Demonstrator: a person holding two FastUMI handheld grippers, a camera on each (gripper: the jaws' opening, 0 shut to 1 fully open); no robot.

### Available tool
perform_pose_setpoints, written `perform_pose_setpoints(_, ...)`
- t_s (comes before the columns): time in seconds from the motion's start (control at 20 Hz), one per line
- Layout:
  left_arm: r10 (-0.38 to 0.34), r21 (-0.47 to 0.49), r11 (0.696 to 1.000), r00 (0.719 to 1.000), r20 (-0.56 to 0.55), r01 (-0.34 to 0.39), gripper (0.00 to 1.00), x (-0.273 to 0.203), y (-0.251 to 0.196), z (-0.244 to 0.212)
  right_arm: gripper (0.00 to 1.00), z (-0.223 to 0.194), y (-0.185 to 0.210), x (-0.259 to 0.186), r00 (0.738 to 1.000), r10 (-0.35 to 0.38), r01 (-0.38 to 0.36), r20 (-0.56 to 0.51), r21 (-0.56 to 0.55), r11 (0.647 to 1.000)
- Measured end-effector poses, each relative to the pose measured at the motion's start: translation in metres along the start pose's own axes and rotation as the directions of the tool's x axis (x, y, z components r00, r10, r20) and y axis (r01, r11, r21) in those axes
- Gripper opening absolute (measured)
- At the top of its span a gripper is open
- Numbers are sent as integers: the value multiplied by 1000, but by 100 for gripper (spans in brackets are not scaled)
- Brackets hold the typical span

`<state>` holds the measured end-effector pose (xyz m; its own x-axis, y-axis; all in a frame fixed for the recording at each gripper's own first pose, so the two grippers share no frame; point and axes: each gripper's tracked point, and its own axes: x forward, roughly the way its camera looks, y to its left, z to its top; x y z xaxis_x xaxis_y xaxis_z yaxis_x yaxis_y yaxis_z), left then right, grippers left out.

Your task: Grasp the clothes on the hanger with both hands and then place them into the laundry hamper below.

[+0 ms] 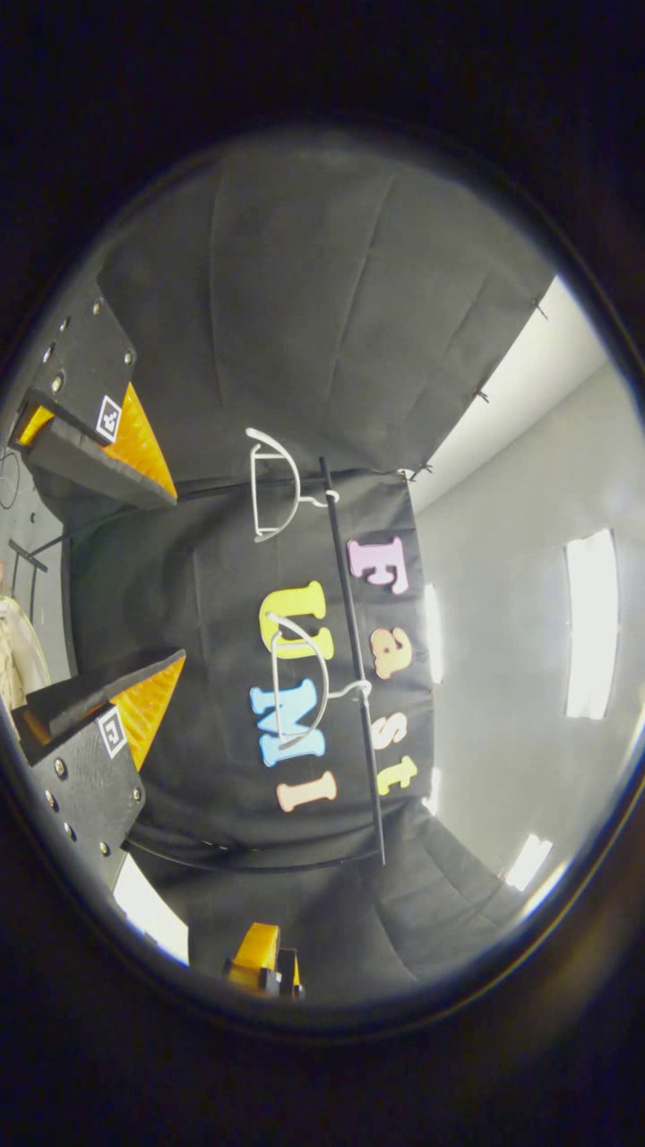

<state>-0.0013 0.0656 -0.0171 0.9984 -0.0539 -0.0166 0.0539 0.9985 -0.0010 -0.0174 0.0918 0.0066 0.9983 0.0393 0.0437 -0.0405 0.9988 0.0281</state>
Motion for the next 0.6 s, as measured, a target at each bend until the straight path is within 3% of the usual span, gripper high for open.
perform_pose_setpoints(0.6, 3, -11, 1000, 1000, -11, -3, 91, -10, 14, -6, 99, 3, 7, -6, 1000, -13, 13, 3, 3, 1000)
